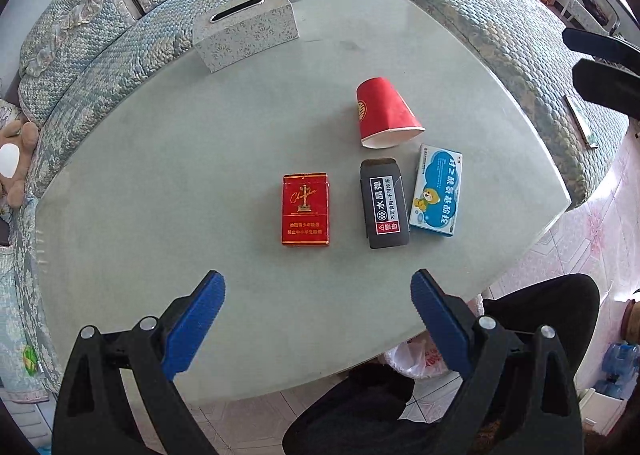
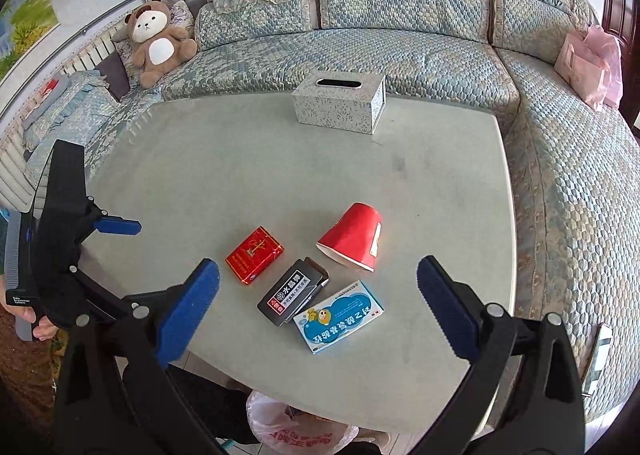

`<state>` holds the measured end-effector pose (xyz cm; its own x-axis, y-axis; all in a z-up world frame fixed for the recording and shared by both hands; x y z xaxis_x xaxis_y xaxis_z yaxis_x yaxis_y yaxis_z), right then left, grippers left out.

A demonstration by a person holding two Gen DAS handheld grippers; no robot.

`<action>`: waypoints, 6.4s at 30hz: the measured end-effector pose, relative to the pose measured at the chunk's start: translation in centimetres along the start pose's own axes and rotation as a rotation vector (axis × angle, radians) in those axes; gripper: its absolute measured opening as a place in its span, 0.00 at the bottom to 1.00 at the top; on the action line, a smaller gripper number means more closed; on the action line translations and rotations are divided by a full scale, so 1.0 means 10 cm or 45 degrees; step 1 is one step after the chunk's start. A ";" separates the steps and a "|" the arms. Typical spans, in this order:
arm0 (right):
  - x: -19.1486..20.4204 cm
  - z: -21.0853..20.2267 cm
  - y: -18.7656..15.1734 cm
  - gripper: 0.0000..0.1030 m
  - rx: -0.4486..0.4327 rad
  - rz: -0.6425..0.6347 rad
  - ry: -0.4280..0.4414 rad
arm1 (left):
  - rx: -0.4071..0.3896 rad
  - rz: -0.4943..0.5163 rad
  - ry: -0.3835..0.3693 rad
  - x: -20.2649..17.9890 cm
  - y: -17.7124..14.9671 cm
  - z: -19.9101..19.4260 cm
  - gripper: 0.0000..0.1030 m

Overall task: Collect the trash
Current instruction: 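Move both tools back over the table toward the red pack and cup, then grasp the red cigarette pack with the left gripper while the right grasps the red cup, then carry the red pack and red cup with both grippers over the bin, then open both grippers to drop the red pack and cup into the bin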

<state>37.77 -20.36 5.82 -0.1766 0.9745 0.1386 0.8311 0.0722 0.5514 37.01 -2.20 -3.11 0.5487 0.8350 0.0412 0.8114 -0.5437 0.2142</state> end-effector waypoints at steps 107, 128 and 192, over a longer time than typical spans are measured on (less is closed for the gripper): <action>1.04 0.28 -2.59 0.66 0.090 -0.374 -0.167 | -0.025 -0.113 -0.125 -1.04 -1.86 0.89 0.54; 0.79 0.90 -3.43 0.66 0.211 -0.301 -0.202 | 0.065 -0.054 -0.185 -1.56 -2.20 1.76 0.54; 0.49 2.57 -4.53 0.67 0.635 -0.100 -0.147 | 0.423 -0.300 -0.371 -1.72 -2.50 3.64 0.55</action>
<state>12.83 -13.37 -39.59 -0.2128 0.9771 0.0052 0.9730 0.2114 0.0932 14.58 -6.03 -44.70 0.3375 0.9061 -0.2553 0.9144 -0.3799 -0.1396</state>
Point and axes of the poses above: each gripper's, at about its wrist camera, not at the fingertips, and z roughly the way its jaws point, x to its left, y to its top, the point moved 7 cm from there along z, roughly the way its jaws point, and after that the axes turned 4 degrees about -y, right-handed, at the moved point
